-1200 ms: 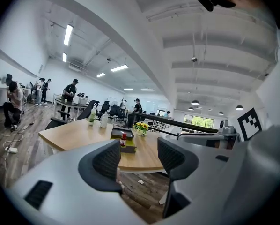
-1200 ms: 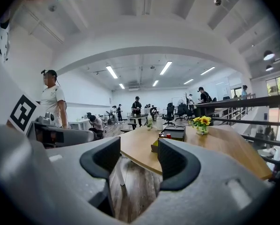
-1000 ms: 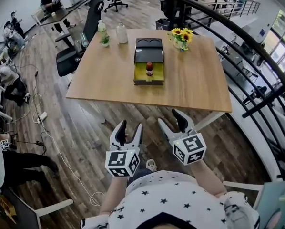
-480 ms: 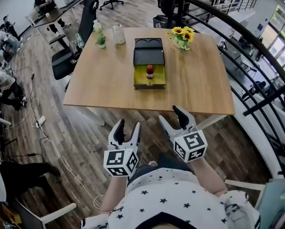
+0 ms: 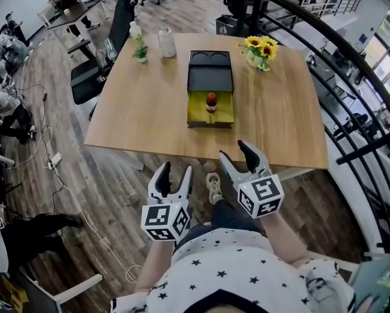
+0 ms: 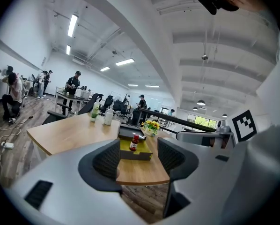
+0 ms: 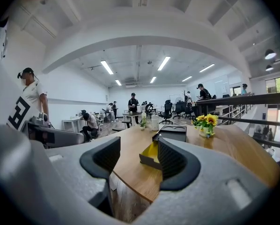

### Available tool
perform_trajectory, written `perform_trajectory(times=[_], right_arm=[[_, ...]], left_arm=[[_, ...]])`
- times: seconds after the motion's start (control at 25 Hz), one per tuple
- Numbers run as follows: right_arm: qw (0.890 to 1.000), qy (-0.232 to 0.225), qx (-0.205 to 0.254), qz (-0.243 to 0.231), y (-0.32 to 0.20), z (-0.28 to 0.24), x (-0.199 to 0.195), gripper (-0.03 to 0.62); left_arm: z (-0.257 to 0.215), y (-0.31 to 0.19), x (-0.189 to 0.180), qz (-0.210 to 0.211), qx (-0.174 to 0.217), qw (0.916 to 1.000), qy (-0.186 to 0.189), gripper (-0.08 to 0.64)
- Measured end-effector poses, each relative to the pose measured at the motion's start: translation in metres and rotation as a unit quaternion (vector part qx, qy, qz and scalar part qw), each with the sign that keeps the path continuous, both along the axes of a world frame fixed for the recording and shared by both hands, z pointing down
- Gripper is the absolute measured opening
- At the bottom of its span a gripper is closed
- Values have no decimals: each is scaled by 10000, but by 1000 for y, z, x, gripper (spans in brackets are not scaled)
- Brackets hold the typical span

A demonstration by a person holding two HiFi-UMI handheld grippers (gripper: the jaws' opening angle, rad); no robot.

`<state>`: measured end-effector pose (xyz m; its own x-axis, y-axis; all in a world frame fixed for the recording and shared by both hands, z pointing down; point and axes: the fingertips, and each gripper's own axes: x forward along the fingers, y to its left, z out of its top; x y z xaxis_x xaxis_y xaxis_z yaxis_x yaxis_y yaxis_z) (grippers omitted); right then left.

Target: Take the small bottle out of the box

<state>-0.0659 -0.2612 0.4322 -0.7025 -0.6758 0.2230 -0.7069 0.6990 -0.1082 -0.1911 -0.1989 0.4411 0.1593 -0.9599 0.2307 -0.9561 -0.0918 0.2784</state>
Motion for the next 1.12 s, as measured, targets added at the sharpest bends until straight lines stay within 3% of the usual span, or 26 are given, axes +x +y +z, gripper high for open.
perform_trajectory(times=[0.68,1.12], right_arm=[[9990,393,25,-192,-154,22,-36,232],[9950,807,-240,-531,-212,57,-57,232]], left_arm=[[6,-153,-32,-154,-215,9996,-18,229],[8,-221,-48,-297,-352,9989,-25,229]])
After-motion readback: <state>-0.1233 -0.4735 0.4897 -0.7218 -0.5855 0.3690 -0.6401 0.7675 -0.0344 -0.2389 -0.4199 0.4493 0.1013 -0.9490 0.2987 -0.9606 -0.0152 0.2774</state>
